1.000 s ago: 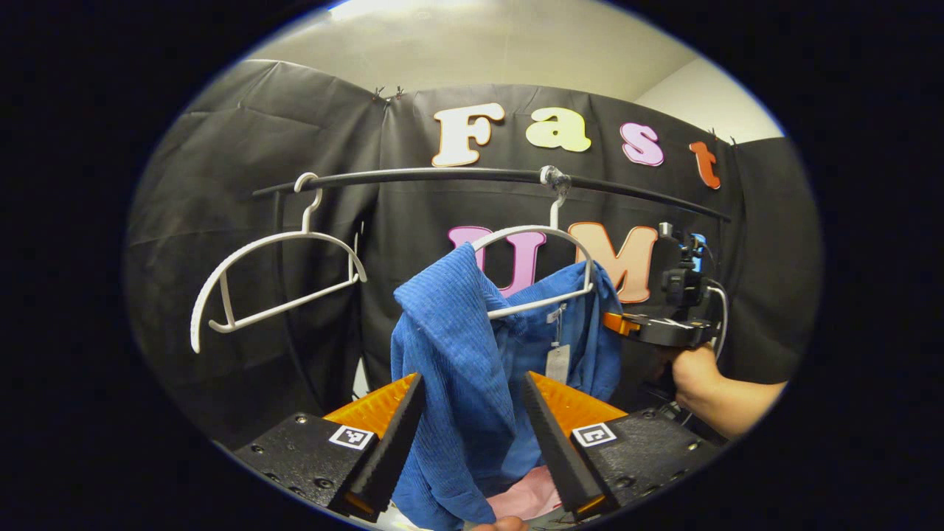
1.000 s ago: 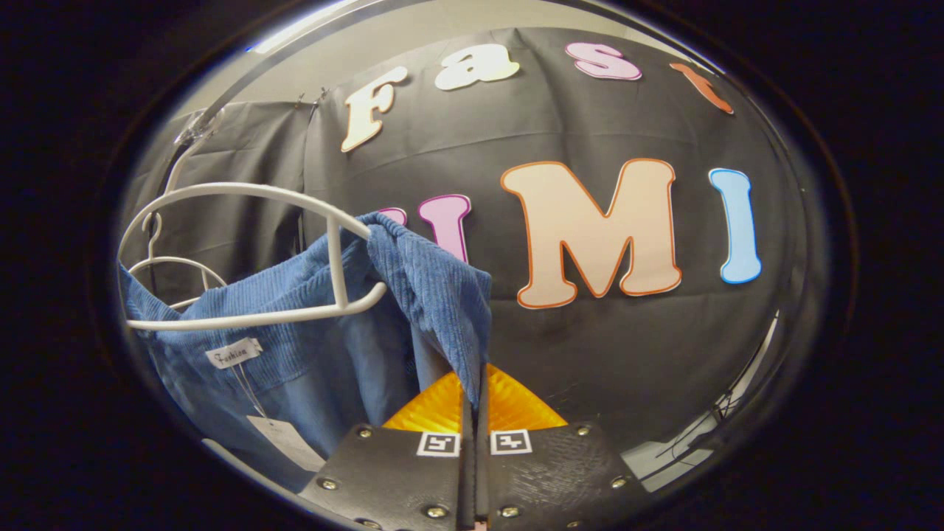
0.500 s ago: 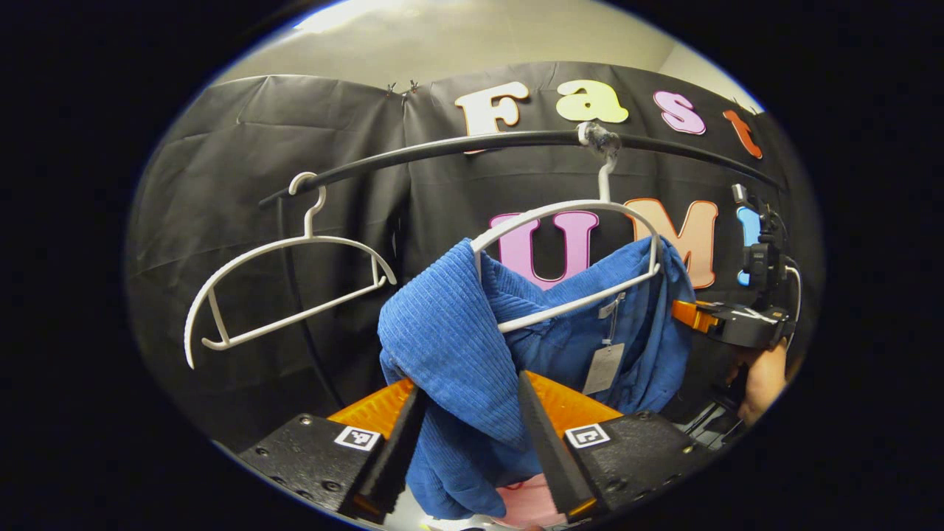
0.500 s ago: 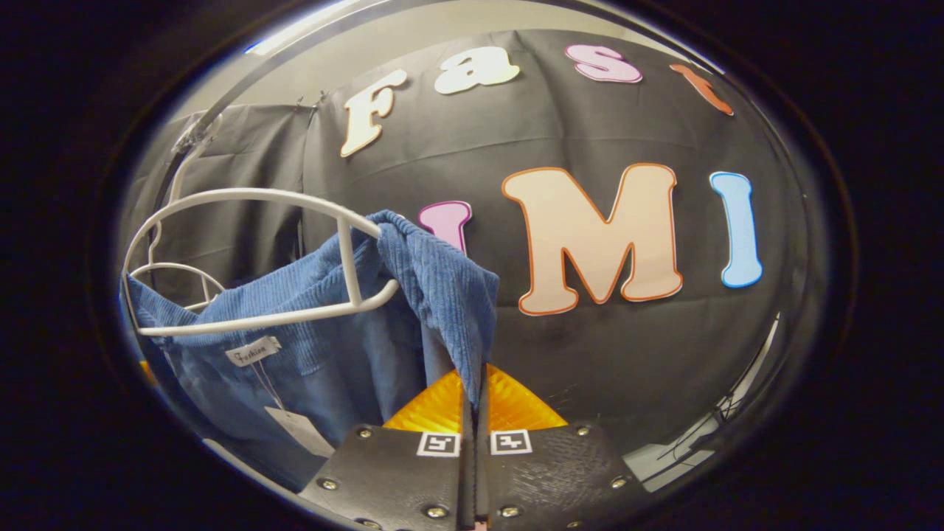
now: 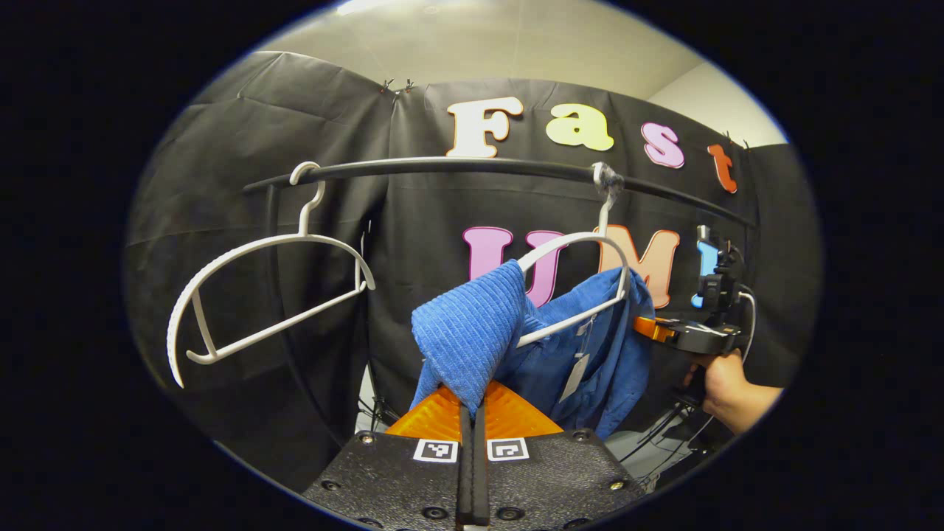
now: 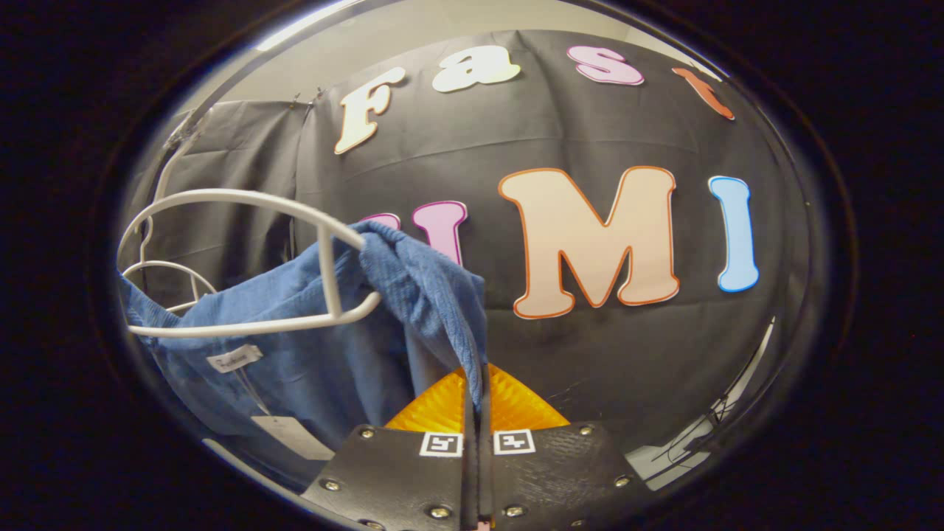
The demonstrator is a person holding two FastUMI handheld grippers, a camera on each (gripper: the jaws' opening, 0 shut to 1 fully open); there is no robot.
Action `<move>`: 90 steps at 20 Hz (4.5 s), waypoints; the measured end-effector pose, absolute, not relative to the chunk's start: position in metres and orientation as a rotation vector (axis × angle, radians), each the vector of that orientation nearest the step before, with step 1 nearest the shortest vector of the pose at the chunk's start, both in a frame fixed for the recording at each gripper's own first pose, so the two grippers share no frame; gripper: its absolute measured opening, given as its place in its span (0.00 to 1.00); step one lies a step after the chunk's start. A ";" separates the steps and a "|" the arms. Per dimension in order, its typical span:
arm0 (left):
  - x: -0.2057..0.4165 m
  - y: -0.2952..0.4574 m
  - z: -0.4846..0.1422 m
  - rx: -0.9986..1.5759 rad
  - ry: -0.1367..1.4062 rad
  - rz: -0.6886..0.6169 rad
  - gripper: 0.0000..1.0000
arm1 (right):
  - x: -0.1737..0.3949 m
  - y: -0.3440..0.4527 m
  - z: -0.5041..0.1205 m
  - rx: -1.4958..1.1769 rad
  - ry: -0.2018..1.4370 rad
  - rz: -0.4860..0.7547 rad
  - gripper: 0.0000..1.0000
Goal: Grasp the clothes on the hanger with both hands and then place them into the laundry hamper below.
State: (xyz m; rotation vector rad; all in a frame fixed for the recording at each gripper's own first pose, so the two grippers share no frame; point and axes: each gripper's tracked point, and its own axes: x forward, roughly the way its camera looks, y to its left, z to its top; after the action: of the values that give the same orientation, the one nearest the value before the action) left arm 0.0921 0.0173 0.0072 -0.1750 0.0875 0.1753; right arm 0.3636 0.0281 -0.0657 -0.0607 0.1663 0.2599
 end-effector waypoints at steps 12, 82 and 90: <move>0.090 0.058 -0.004 -0.290 0.061 0.110 0.00 | 0.373 0.040 -0.096 -0.069 0.262 0.299 0.01; 0.191 -0.167 -0.068 -0.170 0.228 -0.270 0.00 | 0.195 -0.027 -0.187 -0.056 0.440 0.208 0.01; 0.189 -0.170 -0.229 -0.115 0.526 -0.271 0.01 | 0.176 -0.017 -0.290 -0.066 0.665 0.170 0.01</move>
State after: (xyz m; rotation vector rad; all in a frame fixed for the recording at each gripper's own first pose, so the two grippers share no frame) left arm 0.1891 -0.1698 -0.2292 -0.1148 0.5259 -0.2713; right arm 0.1763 -0.0171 -0.2901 -0.0661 0.6650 0.1700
